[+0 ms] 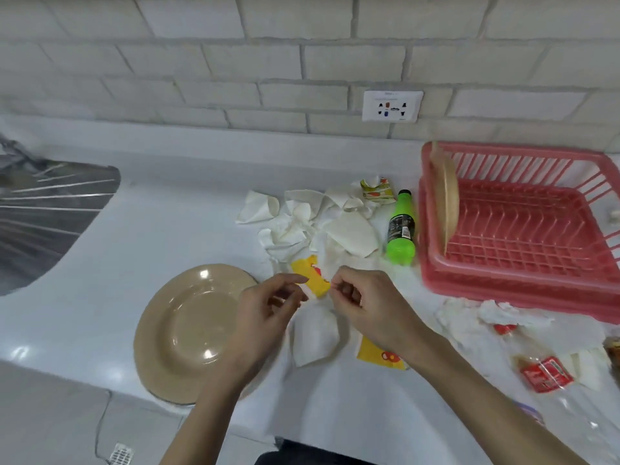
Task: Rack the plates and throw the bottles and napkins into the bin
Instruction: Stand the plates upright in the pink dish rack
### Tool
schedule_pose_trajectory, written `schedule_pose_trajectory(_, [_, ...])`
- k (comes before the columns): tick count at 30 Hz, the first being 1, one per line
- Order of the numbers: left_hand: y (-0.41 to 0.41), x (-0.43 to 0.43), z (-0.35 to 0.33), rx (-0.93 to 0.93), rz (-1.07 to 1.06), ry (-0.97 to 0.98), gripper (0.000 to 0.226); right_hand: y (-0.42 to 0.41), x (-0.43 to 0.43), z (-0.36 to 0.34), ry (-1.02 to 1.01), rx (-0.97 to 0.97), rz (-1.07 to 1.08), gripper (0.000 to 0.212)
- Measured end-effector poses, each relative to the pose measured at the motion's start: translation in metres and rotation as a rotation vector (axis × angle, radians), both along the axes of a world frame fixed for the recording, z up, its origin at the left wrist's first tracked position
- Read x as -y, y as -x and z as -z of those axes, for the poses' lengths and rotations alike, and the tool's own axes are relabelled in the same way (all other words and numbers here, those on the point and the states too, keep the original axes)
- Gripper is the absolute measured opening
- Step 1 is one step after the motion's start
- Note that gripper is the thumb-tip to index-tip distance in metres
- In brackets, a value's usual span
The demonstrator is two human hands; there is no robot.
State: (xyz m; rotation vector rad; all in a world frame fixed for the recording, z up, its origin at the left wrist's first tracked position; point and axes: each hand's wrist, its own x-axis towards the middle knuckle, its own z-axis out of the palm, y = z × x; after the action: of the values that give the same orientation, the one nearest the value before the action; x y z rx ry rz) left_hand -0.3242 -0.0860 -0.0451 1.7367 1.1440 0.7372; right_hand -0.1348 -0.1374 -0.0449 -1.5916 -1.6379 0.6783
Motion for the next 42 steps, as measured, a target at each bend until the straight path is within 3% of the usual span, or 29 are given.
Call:
schedule_pose_trajectory(10, [0.161, -0.039, 0.032, -0.253, -0.261, -0.114, 0.011, 0.100, -0.035, 0.041, 0.283, 0.136, -0.005, 0.019])
schedule_pose_trajectory(13, [0.187, -0.057, 0.042, -0.383, -0.268, -0.152, 0.021, 0.115, -0.043, 0.046, 0.345, 0.194, 0.018, 0.019])
schedule_pose_trajectory(18, [0.208, -0.085, 0.060, -0.479, -0.283, -0.020, 0.057, 0.128, -0.052, 0.055, 0.386, 0.188, 0.067, 0.017])
schedule_pose_trajectory(22, [0.207, -0.096, 0.058, -0.318, -0.257, -0.006, 0.040, 0.132, -0.055, 0.056, 0.373, 0.142, 0.118, 0.015])
schedule_pose_trajectory(30, [0.191, -0.119, 0.028, 0.002, -0.274, 0.068, 0.044, 0.130, -0.057, 0.055, 0.367, 0.063, 0.218, 0.013])
schedule_pose_trajectory(33, [0.175, -0.126, 0.016, 0.113, -0.231, 0.102, 0.044, 0.123, -0.056, 0.051, 0.348, -0.109, 0.254, 0.009])
schedule_pose_trajectory(38, [0.131, -0.125, 0.020, 0.206, -0.264, 0.212, 0.045, 0.095, -0.044, 0.014, 0.180, -0.531, 0.352, 0.035])
schedule_pose_trajectory(42, [0.078, -0.111, 0.030, 0.274, -0.165, 0.285, 0.045, 0.069, -0.029, -0.022, 0.006, -0.705, 0.373, 0.053])
